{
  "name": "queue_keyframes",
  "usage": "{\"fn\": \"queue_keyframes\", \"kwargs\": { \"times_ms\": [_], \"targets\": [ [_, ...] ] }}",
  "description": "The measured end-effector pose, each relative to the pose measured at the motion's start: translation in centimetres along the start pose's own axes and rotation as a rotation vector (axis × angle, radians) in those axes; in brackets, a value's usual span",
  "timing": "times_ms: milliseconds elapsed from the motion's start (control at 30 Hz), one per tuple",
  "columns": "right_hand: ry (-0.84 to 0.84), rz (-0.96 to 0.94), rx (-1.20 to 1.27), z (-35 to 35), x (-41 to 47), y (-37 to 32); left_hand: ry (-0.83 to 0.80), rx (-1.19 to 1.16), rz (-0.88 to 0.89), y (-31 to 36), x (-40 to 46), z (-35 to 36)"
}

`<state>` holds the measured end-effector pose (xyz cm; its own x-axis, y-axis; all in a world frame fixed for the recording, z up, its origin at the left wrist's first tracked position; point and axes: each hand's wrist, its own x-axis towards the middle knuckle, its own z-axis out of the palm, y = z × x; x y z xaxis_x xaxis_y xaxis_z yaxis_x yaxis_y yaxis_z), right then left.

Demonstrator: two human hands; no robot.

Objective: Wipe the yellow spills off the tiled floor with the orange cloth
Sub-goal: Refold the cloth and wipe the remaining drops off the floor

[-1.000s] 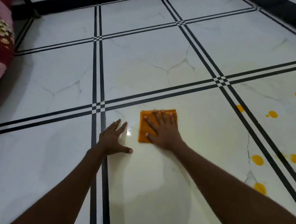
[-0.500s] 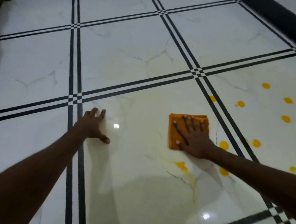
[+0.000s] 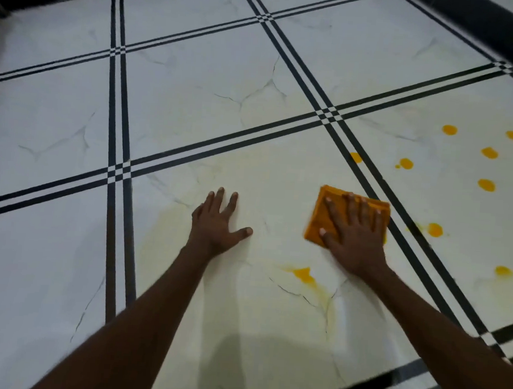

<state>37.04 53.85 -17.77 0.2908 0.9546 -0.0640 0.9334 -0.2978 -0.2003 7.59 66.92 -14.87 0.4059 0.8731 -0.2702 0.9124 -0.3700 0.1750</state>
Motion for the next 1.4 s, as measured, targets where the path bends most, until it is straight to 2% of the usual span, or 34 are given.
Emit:
{"fn": "queue_keyframes", "kwargs": {
  "times_ms": [67, 133, 200, 233, 267, 333, 433, 500, 567, 667, 700, 767, 833, 900, 1000, 1067, 1133, 1200, 1267, 1400],
  "targets": [
    [-0.017, 0.001, 0.002, 0.6, -3.6, -1.8, -0.011, 0.025, -0.001, 0.1, 0.2, -0.1],
    [-0.079, -0.137, 0.007, 1.4, -4.7, -4.8, -0.019, 0.044, -0.008, 0.7, 0.4, -0.2],
    [-0.091, -0.29, -0.006, 1.1, -2.1, -5.9, -0.018, 0.033, -0.011, 0.9, 0.4, -0.3],
    [-0.094, -0.307, -0.023, 0.8, -0.2, -5.3, -0.011, 0.027, -0.009, 0.7, 0.3, -0.5],
    [-0.097, -0.266, -0.04, 0.3, 1.7, -4.1, -0.005, 0.025, -0.004, 0.4, 0.2, -0.6],
    [-0.042, -0.061, -0.07, -0.5, 3.2, 0.6, 0.004, 0.027, 0.006, 0.2, 0.1, -0.6],
    [0.068, 0.084, -0.042, -0.7, -1.8, 5.1, -0.004, 0.062, 0.021, 0.4, -0.2, -0.3],
    [0.052, 0.07, -0.013, 0.0, -7.5, 2.5, -0.023, 0.068, 0.011, 0.6, -0.5, 0.1],
    [-0.008, -0.06, -0.006, 1.0, -10.2, -2.2, -0.03, 0.04, -0.009, 1.1, -0.6, 0.1],
    [-0.073, -0.278, -0.02, 1.5, -5.4, -5.4, -0.02, -0.02, -0.025, 1.0, -0.5, -0.7],
    [-0.102, -0.28, -0.021, 1.2, -3.0, -5.0, -0.018, -0.007, -0.014, 0.6, -0.7, -0.8],
    [-0.076, -0.154, -0.043, 0.7, 0.8, -2.2, -0.014, 0.038, 0.023, -0.1, -1.4, -0.5],
    [-0.059, -0.054, -0.047, 0.3, 2.2, 0.5, -0.021, 0.053, 0.034, -0.6, -1.8, -0.1],
    [-0.035, -0.047, -0.044, 0.2, 2.2, -0.2, -0.039, 0.039, 0.015, -0.5, -1.5, -0.2],
    [-0.081, -0.283, -0.029, 1.6, -1.3, -5.6, -0.054, -0.011, -0.02, -0.3, -1.1, -0.9],
    [-0.105, -0.48, -0.018, 2.5, -7.5, -8.6, -0.03, 0.033, 0.011, -0.5, -1.2, -1.2],
    [-0.136, -0.555, -0.005, 2.3, -14.2, -8.5, -0.012, 0.079, 0.046, -0.8, -1.9, -1.3],
    [-0.147, -0.539, 0.003, 1.7, -18.3, -5.8, -0.013, 0.094, 0.077, 0.0, -3.4, -0.2],
    [-0.125, -0.465, 0.005, 0.8, -18.5, -2.2, 0.018, 0.081, 0.134, 1.4, -5.4, 1.5],
    [-0.061, -0.22, -0.09, -0.3, -11.2, 3.2, 0.099, 0.07, 0.154, 3.2, -7.4, 4.0]
  ]
}}
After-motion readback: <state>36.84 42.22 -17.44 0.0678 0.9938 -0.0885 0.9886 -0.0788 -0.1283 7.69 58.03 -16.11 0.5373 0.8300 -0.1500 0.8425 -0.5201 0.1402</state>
